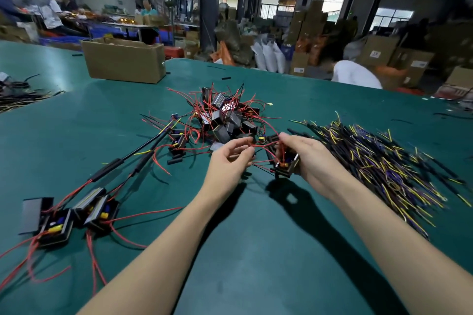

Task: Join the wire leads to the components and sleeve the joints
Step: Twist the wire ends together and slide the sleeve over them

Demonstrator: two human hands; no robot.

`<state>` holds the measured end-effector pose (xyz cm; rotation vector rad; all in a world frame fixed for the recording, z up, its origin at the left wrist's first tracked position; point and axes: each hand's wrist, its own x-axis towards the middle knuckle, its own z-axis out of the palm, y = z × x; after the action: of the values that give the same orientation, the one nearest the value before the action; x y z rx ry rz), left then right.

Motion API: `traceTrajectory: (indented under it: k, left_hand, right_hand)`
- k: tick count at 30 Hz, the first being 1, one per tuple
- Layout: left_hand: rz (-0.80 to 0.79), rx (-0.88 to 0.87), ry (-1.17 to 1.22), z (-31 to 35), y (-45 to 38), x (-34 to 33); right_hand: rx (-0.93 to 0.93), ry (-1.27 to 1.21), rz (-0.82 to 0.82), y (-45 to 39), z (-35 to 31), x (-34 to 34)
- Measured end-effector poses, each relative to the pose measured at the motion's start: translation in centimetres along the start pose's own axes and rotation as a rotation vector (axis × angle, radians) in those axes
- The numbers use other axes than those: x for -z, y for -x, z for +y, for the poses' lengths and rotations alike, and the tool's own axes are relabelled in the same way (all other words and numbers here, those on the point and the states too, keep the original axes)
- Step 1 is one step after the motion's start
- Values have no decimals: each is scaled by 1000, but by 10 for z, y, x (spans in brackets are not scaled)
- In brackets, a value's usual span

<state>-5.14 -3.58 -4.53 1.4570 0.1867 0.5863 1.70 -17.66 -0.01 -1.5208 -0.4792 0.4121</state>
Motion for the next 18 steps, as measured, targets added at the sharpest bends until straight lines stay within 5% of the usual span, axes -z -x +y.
traceTrajectory:
  k: [5, 11, 18]
  left_hand:
    - [80, -182, -77, 5, 5, -1]
    - [57, -625, -329, 10, 17, -11]
    - [0, -501, -263, 9, 25, -17]
  right_hand:
    - [17, 233, -106, 15, 3, 13]
    - [17, 305, -185, 27, -1, 18]
    - [156, 230, -183, 33, 3, 6]
